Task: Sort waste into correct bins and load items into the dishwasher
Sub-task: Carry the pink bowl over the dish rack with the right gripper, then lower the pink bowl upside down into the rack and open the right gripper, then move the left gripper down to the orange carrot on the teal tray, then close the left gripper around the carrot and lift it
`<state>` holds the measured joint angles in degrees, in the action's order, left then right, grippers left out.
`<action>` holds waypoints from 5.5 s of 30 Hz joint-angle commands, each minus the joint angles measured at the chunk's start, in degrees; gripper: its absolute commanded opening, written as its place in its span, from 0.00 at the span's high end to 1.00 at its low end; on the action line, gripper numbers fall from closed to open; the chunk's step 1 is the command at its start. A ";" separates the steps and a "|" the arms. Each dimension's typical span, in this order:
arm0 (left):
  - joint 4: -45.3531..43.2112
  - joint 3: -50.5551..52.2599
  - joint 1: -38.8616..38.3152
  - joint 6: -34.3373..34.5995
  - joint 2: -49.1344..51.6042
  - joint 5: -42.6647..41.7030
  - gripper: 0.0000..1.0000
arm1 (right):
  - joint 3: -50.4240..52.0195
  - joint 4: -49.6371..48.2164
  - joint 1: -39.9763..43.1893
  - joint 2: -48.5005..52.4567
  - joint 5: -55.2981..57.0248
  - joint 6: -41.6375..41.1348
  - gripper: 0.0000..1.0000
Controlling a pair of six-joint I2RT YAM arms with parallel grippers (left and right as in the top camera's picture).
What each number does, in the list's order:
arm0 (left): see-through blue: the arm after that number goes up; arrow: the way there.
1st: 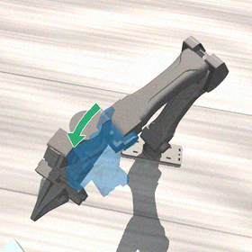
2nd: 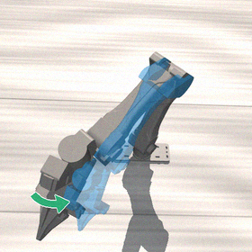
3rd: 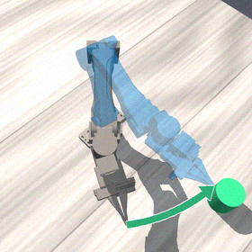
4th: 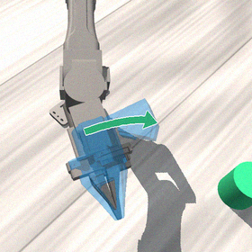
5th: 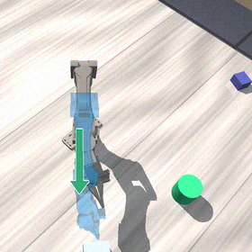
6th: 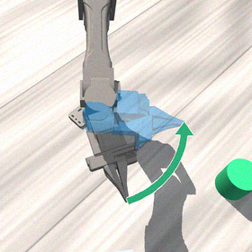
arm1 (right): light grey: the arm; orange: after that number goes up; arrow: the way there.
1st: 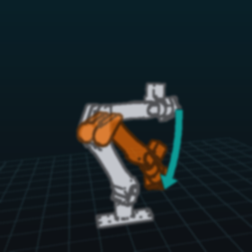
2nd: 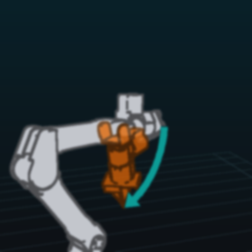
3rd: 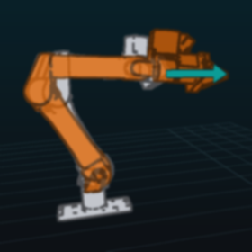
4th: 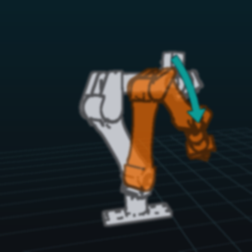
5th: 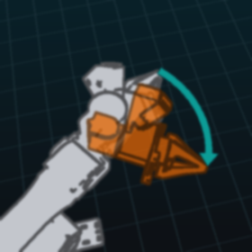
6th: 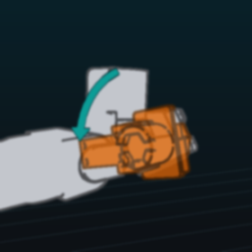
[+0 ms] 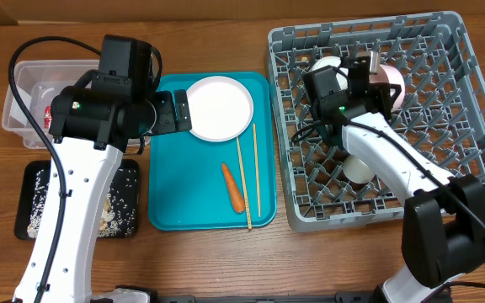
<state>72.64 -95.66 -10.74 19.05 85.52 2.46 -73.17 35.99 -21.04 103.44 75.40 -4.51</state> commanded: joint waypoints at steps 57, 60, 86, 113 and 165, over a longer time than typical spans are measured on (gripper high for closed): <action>1.38 -1.20 0.33 -1.09 0.26 0.96 0.00 | -11.37 27.34 -11.72 -9.99 -46.12 0.31 0.37; 1.70 -1.20 0.33 -1.09 0.26 0.96 0.00 | -11.98 27.65 -5.40 -13.35 -54.36 -1.79 0.43; 2.75 -1.18 0.33 -1.05 0.63 0.94 0.00 | 6.34 13.09 12.92 -12.85 -89.61 -7.48 0.69; -2.93 8.33 0.31 1.33 0.83 -4.94 0.00 | -10.40 29.99 12.68 -21.03 -104.63 -4.07 0.37; -24.11 32.61 -17.73 32.11 11.74 -3.76 0.38 | -10.05 34.86 12.74 -20.59 -98.36 -4.07 0.00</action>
<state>48.99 -64.49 -28.16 46.17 96.44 -6.11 -82.98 71.16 -8.29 82.35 -23.49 -8.95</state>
